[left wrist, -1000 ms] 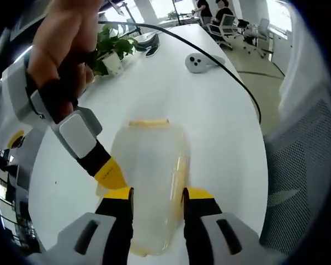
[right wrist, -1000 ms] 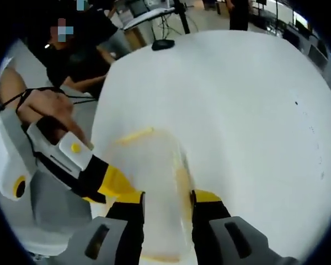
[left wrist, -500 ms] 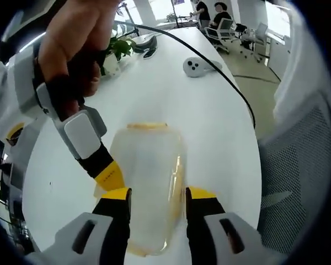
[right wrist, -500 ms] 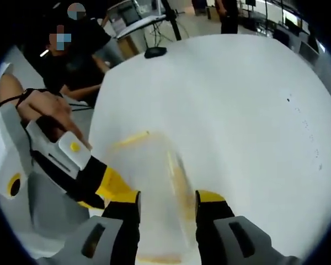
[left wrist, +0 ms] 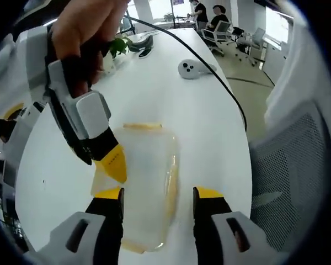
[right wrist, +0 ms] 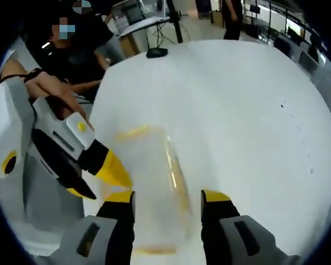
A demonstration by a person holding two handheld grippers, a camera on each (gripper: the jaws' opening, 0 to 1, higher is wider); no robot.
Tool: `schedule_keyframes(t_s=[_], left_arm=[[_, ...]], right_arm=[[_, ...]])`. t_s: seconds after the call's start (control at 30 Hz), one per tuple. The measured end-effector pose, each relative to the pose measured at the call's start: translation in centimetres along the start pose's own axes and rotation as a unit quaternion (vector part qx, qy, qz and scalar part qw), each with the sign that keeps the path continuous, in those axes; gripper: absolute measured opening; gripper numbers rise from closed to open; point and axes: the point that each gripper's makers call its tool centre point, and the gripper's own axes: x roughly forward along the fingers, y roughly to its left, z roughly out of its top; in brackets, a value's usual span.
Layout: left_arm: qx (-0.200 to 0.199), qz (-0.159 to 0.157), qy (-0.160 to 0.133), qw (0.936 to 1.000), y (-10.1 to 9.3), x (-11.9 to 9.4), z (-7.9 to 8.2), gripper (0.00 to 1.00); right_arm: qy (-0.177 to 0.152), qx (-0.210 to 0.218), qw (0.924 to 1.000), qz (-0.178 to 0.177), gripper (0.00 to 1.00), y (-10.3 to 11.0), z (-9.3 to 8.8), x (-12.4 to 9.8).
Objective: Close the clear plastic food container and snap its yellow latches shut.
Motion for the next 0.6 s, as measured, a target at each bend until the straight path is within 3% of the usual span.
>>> schedule_keyframes(t_s=[0.6], left_arm=[[-0.008,-0.004,0.001,1.0,1.2,-0.9,-0.2,0.57]], right_arm=[[0.013,-0.032,0.9994,-0.008,0.6,1.4,-1.2,-0.9]])
